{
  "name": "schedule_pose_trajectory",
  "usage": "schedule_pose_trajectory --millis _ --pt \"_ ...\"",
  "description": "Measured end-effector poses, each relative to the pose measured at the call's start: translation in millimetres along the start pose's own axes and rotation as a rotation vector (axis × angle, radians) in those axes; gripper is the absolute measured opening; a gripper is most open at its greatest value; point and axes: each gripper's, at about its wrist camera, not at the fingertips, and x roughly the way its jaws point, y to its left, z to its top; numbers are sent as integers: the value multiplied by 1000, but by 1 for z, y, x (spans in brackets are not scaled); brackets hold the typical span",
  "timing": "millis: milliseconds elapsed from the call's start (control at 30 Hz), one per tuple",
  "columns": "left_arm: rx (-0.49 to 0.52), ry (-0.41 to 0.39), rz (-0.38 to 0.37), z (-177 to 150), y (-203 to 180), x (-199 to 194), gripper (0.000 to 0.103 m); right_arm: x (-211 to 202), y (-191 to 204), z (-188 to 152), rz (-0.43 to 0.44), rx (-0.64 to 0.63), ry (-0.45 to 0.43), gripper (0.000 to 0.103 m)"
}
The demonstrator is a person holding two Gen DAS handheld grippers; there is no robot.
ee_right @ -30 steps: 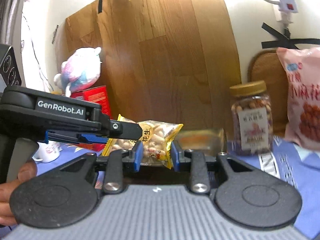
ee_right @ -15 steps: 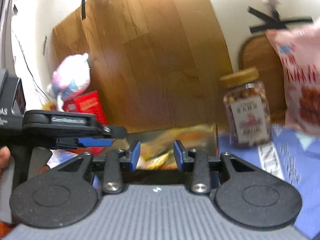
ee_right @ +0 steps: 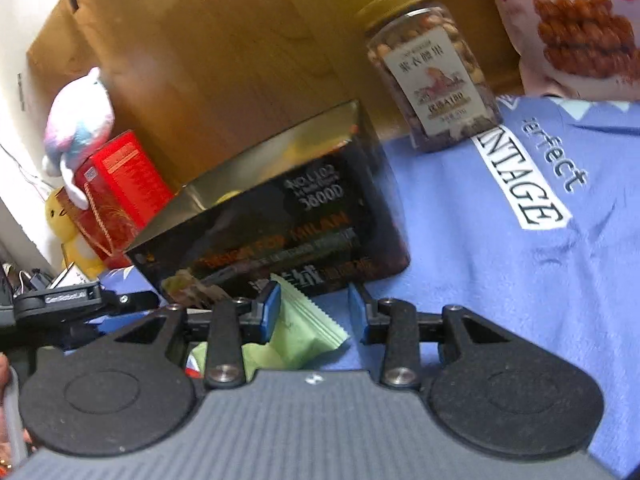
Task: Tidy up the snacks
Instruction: 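Grasp the small pink candy box with the left tool, then drop the pink candy box into the black tin with the left tool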
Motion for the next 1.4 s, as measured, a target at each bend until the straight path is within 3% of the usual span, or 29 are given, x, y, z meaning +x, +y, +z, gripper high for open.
schedule_pose_trajectory --millis 33,100,200,467,533,667,767,900,1033,1100,1267,1400 --pt "3 18 -33 -4 -5 0 54 3 4 -2 3 -23 32 41" --pt "53 16 -17 -16 -18 -6 55 0 6 -5 4 -38 38 41" --pt "64 37 -57 -33 -27 -17 54 -7 5 -11 30 -27 52 40" --pt "152 60 -126 -73 -41 -51 59 -51 22 -46 97 -114 88 40" --pt "153 56 -122 -67 -37 -57 60 -58 24 -45 74 -132 63 41" --pt "95 -43 -81 -38 -21 -70 65 -67 32 -28 54 -168 -47 41" --pt "78 -62 -57 -15 -12 -57 65 -45 48 -19 65 -244 -11 41" --pt "83 -17 -27 3 -5 -23 65 3 60 -17 25 -313 95 41" --pt "74 24 -43 -1 0 -3 58 32 58 -12 6 -280 149 41" --pt "84 37 -93 -6 -4 -4 46 40 59 -10 24 -279 149 40" --pt "86 15 -58 -25 -13 -23 46 29 82 -28 3 -388 130 41" --pt "12 -5 -105 -29 -9 -47 45 3 91 -39 8 -427 57 41"
